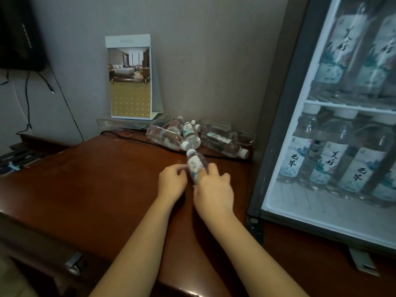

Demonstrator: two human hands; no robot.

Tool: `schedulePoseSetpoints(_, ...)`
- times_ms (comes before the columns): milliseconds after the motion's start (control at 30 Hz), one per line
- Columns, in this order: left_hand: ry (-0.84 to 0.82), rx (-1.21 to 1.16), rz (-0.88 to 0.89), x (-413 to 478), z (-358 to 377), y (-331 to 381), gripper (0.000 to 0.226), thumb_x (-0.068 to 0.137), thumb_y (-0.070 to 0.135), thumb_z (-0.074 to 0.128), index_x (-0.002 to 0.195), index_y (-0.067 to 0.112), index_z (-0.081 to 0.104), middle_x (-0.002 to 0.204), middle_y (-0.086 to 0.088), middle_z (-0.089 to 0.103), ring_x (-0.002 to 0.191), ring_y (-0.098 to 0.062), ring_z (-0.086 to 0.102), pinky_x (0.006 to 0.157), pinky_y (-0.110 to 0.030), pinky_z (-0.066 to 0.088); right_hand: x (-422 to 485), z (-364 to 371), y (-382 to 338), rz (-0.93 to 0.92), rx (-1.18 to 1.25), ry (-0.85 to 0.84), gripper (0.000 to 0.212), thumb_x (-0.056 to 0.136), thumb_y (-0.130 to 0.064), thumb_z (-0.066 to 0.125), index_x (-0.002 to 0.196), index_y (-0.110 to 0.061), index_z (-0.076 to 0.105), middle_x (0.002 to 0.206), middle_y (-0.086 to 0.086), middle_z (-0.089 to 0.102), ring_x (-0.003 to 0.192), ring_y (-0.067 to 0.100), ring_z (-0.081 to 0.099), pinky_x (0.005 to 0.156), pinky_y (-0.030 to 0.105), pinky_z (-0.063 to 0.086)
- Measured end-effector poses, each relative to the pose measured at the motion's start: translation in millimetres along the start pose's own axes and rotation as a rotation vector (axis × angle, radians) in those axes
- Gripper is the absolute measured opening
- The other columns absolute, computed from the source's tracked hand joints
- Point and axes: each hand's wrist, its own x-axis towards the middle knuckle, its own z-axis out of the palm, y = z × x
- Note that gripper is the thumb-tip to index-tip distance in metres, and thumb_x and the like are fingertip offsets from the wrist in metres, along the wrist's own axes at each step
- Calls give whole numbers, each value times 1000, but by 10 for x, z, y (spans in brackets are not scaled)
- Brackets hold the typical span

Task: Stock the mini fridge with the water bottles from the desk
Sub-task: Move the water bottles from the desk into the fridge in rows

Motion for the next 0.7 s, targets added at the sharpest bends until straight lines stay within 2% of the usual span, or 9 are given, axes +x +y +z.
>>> schedulePoseSetpoints(100, -77, 90, 71, 10, 63, 9, 27, 89, 10, 52, 108, 15, 70, 112, -4, 69, 110, -19, 60, 90, -23, 42, 65, -36, 210, 159, 151, -50, 57, 92, -32, 52, 141, -13, 31, 133, 12, 33, 115, 36, 44, 91, 36, 42)
schedulePoseSetpoints(267, -126, 67, 105, 13, 93, 53, 23, 93, 23, 52, 103, 18, 73, 101, 0, 72, 97, -16, 63, 78, -26, 45, 133, -21, 283, 228, 194, -101, 74, 87, -41, 56, 145, -10, 24, 134, 16, 31, 118, 36, 44, 96, 35, 40)
schedulePoseSetpoints(333, -113, 4, 77, 27, 104, 44, 24, 93, 27, 53, 100, 17, 74, 96, -2, 73, 91, -15, 64, 78, -30, 47, 153, 7, 298, 285, 253, -143, 78, 80, -45, 61, 141, -7, 29, 132, 15, 34, 118, 35, 46, 94, 35, 42)
schedulePoseSetpoints(433, -157, -115, 9, 55, 132, 9, 24, 91, 34, 55, 96, 19, 74, 94, 1, 74, 86, -10, 64, 81, -30, 51, 136, 27, 326, 375, 460, -235, 66, 71, -46, 63, 123, -9, 43, 118, 10, 54, 104, 30, 57, 82, 33, 51)
schedulePoseSetpoints(533, -174, -332, -68, 30, 123, 36, 21, 87, 31, 62, 101, 17, 70, 91, 3, 72, 89, -17, 68, 88, -41, 54, 86, 60, 330, 339, 481, -200, 59, 73, -43, 62, 117, -10, 42, 112, 9, 60, 104, 31, 56, 74, 30, 47)
schedulePoseSetpoints(600, -190, -464, -65, 0, 105, 81, 23, 87, 22, 64, 110, 18, 63, 86, 6, 70, 82, -8, 68, 81, -29, 56, 60, 76, 340, 312, 512, -160, 59, 75, -41, 61, 121, -10, 41, 113, 9, 61, 106, 31, 56, 76, 31, 49)
schedulePoseSetpoints(667, -191, -581, -46, -36, 81, 127, 37, 86, 14, 65, 118, 27, 51, 86, 10, 66, 77, 3, 65, 70, -14, 53, 40, 86, 366, 297, 633, -123, 62, 77, -38, 64, 128, -14, 37, 114, 7, 60, 103, 29, 58, 79, 37, 53)
schedulePoseSetpoints(700, -187, -636, -39, -46, 68, 138, 44, 85, 12, 64, 122, 28, 47, 91, 10, 65, 79, 4, 64, 67, -12, 52, 30, 83, 378, 288, 715, -102, 63, 77, -35, 66, 128, -17, 35, 114, 4, 60, 102, 26, 59, 80, 39, 54)
